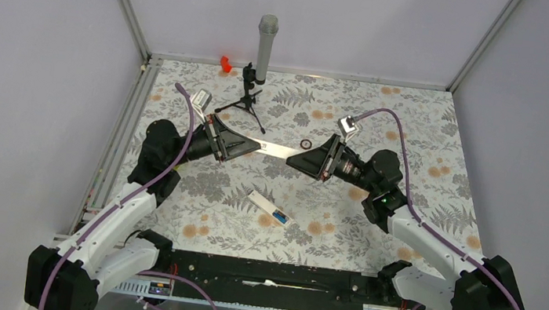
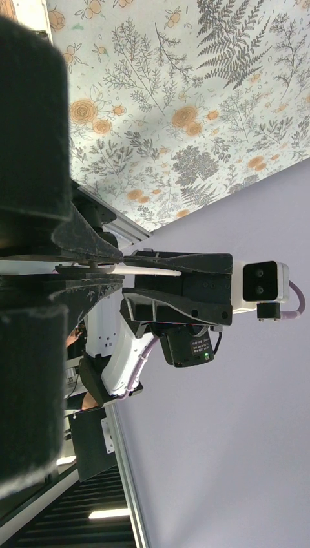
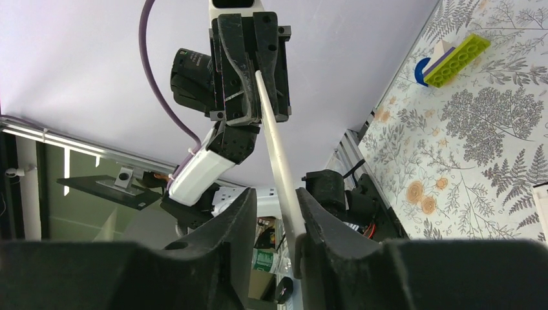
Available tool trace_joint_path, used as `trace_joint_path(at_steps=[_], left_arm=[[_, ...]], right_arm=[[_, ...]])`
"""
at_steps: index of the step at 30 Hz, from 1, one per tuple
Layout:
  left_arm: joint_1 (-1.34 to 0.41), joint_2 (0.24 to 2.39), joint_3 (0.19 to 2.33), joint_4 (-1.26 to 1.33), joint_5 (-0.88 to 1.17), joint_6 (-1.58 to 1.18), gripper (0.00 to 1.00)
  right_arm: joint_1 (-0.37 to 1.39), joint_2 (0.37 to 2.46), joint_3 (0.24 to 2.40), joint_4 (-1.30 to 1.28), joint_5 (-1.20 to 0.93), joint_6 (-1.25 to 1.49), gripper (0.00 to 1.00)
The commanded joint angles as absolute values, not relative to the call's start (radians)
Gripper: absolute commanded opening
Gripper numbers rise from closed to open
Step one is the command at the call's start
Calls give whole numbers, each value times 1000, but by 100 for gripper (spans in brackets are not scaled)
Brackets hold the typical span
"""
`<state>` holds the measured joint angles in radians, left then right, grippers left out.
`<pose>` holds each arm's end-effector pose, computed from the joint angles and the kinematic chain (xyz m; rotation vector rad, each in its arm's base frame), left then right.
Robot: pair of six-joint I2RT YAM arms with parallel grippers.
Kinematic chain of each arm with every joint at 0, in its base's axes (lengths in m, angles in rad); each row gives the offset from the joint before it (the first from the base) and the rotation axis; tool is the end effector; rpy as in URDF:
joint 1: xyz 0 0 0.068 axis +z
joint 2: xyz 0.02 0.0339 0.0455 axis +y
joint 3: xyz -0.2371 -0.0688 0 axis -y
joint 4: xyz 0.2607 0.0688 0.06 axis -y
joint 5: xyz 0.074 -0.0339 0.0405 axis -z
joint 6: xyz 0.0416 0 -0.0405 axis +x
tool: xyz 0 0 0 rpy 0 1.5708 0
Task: Load the batteries into the remote control
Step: Adjust the battery cover.
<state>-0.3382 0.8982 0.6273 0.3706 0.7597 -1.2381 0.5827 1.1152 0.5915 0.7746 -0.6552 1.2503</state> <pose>0.2199 -0.1077 0.2974 -0.0620 1.7987 -1.7538 0.2157 0.1725 0.2746 -0.1328 1.6780 1.8954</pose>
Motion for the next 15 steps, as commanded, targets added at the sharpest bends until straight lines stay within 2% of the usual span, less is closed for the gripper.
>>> trace_joint_path(at_steps=[1, 3, 6, 8, 10, 15], left_arm=[[-330, 897, 633, 434, 747, -1239, 0], [-330, 894, 629, 434, 751, -1241, 0], [-330, 891, 627, 434, 757, -1245, 0], [-329, 890, 627, 433, 762, -1249, 0], [-329, 890, 628, 433, 766, -1253, 0], [-330, 893, 623, 433, 776, -1257, 0]], right_arm=[[585, 1096, 625, 812, -663, 1233, 33], [586, 1095, 621, 834, -655, 1239, 36], [585, 1093, 619, 846, -641, 1236, 54], [586, 1092, 619, 847, -630, 1227, 58], [586, 1091, 618, 846, -617, 1220, 58], [586, 1081, 630, 865, -605, 1207, 45]])
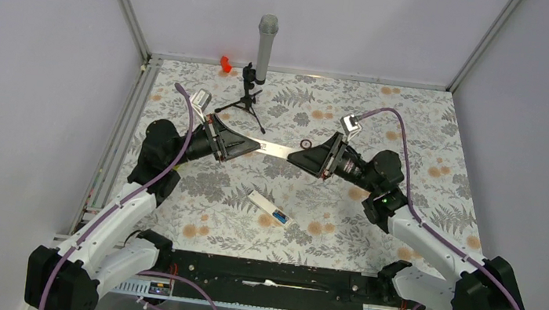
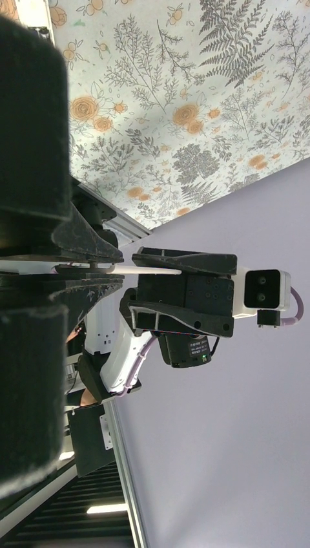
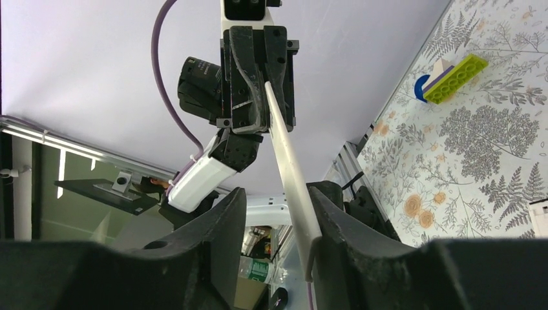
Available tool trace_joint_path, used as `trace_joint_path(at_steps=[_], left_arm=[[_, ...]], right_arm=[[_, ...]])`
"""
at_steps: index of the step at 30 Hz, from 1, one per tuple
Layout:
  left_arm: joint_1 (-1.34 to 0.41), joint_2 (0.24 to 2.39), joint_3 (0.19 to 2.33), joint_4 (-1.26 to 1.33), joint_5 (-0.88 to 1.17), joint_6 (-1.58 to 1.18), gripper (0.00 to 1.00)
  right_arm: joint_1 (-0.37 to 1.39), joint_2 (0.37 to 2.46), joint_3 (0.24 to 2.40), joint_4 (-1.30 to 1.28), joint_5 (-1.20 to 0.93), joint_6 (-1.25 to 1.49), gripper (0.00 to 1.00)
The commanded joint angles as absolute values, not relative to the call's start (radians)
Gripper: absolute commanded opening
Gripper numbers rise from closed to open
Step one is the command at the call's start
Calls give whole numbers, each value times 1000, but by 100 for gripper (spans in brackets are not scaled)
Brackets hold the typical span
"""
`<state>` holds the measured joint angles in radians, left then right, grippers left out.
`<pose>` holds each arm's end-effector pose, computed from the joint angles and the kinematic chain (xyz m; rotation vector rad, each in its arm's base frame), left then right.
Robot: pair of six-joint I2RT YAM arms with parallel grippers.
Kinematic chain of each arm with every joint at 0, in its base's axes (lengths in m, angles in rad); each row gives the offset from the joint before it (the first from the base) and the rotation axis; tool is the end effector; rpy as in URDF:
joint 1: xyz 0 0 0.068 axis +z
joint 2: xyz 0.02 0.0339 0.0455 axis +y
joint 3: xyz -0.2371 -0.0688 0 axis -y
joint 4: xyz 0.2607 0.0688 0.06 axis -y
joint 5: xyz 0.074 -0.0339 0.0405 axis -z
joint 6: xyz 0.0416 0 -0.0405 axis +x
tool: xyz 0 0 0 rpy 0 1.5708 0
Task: Load the batteries into the remote control
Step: Adjust the battery cover.
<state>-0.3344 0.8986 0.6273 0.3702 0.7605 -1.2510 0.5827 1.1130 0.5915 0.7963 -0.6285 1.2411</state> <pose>0.2203 -0.1069 0.2972 -0.0770 1.8019 -1.7605 0.2160 0.1716 0.2775 -0.1254 1.6398 1.8790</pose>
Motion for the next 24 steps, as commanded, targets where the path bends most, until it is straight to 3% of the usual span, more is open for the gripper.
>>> trace_joint_path(at_steps=[1, 4, 9, 13, 17, 19, 24], left_arm=[[-330, 893, 621, 436, 777, -1259, 0], [-330, 894, 615, 445, 779, -1264, 0], [-330, 900, 613, 440, 786, -1260, 1], [-330, 873, 628, 308, 725, -1160, 44], [-331, 790, 662, -65, 517, -914, 82], [-340, 757, 651, -171, 409, -844, 88], [-474, 758, 602, -356, 179, -876, 88]], right_arm=[[585, 1077, 631, 868, -601, 1205, 43], [585, 1078, 641, 871, -607, 1203, 40], [586, 1087, 646, 865, -609, 1206, 1], [585, 1076, 646, 739, -561, 1153, 0], [586, 1035, 668, 459, -431, 1012, 0], [586, 1017, 686, 312, -337, 930, 0], [586, 996, 710, 81, -138, 812, 0]])
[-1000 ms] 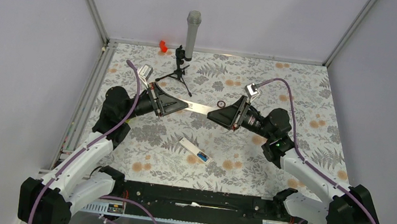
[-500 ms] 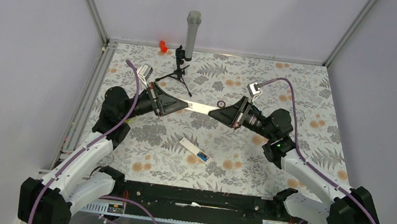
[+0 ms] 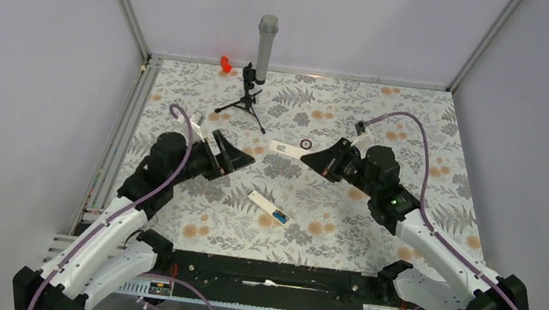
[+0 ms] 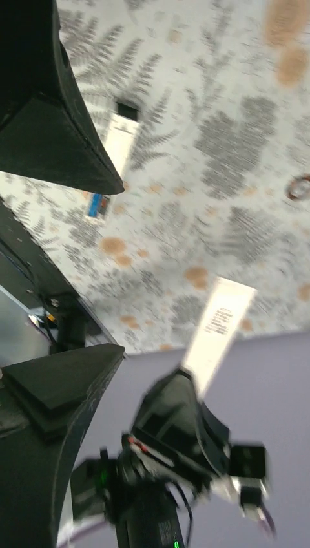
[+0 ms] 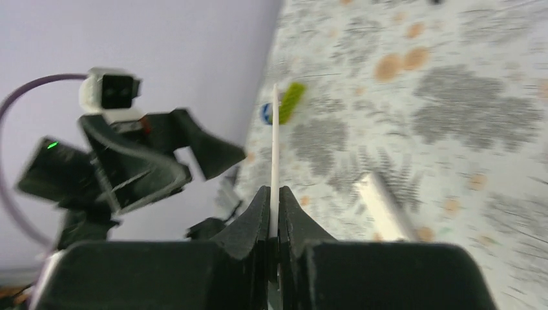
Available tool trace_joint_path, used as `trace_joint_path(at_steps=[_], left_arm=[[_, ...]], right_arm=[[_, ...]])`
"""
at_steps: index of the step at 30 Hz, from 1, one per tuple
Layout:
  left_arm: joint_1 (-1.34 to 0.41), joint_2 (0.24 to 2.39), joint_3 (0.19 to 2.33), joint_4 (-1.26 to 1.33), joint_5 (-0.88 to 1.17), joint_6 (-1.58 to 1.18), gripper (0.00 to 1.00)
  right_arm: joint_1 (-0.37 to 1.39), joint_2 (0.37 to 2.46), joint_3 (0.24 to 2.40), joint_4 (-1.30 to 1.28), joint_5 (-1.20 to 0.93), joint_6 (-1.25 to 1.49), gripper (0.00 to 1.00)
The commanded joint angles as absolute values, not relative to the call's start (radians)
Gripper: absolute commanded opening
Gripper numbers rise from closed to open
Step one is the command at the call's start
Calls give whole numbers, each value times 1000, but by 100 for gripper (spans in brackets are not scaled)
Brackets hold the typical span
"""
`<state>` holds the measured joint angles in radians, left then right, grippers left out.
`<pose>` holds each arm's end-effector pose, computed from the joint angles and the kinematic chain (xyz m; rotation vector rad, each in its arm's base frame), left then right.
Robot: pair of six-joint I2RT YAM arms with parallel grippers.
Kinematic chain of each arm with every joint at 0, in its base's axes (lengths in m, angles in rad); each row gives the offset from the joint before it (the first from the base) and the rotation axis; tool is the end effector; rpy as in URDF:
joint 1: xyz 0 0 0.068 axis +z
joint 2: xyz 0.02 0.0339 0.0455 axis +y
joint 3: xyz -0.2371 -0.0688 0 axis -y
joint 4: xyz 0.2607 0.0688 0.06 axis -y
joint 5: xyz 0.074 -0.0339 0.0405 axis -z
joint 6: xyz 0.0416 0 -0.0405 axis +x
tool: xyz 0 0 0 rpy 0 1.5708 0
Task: Load the batteries into the remote control
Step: Adjust the battery cover, then adjust the remote control at the center of the board.
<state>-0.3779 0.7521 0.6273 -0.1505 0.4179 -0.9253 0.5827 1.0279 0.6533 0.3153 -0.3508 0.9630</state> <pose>0.1990 -0.0972 0.2721 -0.2319 2.0147 -1.2565 0.2217 0.1632 0.2703 0.0454 1.8418 1.4262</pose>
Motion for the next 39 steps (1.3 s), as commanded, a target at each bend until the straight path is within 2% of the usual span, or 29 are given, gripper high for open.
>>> trace_joint_path(at_steps=[1, 7, 16, 18, 26, 39], left_arm=[[-517, 767, 578, -358, 144, -914, 88], [-763, 874, 432, -180, 49, -1212, 87], [-850, 1122, 466, -20, 5, -1385, 86], [-851, 1174, 466, 56, 3, -1416, 83], [-848, 1371, 527, 199, -33, -1516, 62], [-791, 1592, 631, 293, -61, -1588, 48]], right_arm=[[586, 992, 712, 61, -115, 796, 0], [584, 964, 720, -33, -20, 756, 0], [583, 925, 706, -65, -5, 739, 0], [581, 916, 705, -72, 19, 736, 0], [565, 895, 696, -119, -38, 733, 0], [531, 897, 658, -152, -45, 742, 0]])
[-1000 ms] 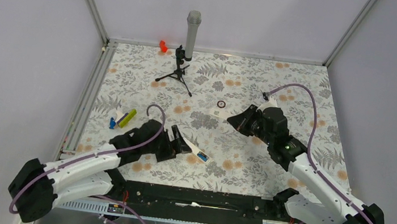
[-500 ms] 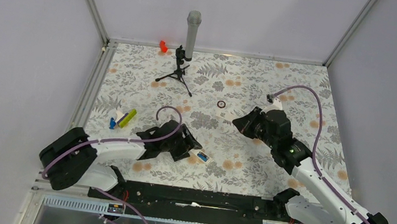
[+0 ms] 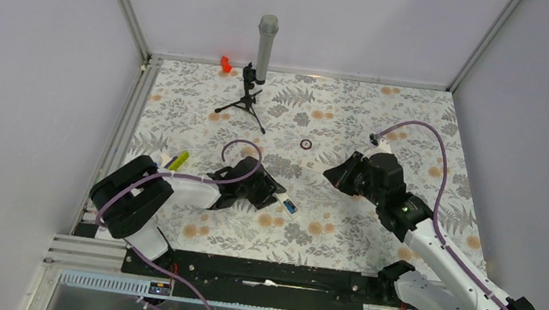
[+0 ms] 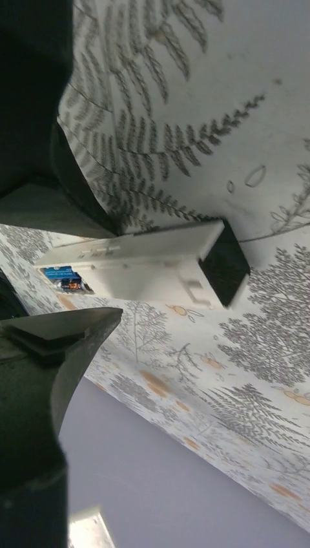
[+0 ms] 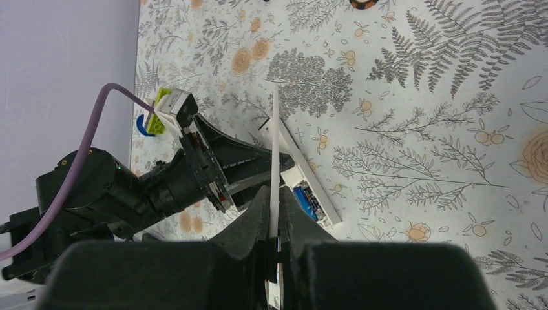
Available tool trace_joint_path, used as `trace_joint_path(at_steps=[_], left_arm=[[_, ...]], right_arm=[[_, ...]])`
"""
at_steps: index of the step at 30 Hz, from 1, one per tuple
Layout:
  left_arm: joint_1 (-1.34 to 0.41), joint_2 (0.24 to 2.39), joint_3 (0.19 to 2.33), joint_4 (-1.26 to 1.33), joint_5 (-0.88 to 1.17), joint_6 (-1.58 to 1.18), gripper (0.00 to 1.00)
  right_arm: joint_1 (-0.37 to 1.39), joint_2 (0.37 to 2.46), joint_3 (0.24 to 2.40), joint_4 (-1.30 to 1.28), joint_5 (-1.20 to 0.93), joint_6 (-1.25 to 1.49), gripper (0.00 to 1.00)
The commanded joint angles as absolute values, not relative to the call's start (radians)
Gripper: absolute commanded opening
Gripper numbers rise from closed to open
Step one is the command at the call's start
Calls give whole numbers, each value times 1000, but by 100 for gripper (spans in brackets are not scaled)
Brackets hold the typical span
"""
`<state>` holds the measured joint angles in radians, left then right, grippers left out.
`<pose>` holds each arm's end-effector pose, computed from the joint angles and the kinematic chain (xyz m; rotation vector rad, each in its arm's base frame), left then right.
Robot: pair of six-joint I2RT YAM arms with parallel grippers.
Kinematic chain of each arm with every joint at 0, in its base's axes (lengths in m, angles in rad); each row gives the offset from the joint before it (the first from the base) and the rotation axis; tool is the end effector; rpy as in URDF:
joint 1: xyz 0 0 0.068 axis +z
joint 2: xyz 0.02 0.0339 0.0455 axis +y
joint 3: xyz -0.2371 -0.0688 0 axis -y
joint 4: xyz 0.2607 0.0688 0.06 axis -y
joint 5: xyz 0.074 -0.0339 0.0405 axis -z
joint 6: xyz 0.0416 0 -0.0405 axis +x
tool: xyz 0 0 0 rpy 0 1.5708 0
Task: Load the batteries into the remote control
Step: Adjust the remote control at the center of the board.
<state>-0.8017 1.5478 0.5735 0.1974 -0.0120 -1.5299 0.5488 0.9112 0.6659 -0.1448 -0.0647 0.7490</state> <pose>0.2042 -0.2102 0.0875 -0.9458 2.4633 -1.0104 0.2110 0.1322 0.2518 0.1625 2.0686 0.8935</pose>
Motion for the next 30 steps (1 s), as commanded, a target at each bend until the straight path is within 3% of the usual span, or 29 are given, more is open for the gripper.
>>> trace_joint_path(at_steps=[1, 7, 12, 14, 21, 30], left_arm=[[-787, 1603, 639, 311, -61, -1588, 47], [-760, 1540, 679, 269, -126, -1466, 47], [-751, 1408, 709, 53, -134, -1238, 63], [-757, 1377, 713, -71, -133, -1175, 65], [-828, 1339, 642, -148, -114, -1131, 28], [-908, 1537, 753, -70, 32, -1115, 16]], right_arm=[[528, 898, 658, -151, -48, 744, 0], [511, 904, 659, -162, -87, 771, 0], [508, 904, 664, -173, -74, 772, 0], [508, 905, 667, -174, -66, 773, 0], [507, 913, 685, -173, -66, 769, 0], [504, 901, 665, -178, -79, 776, 0]])
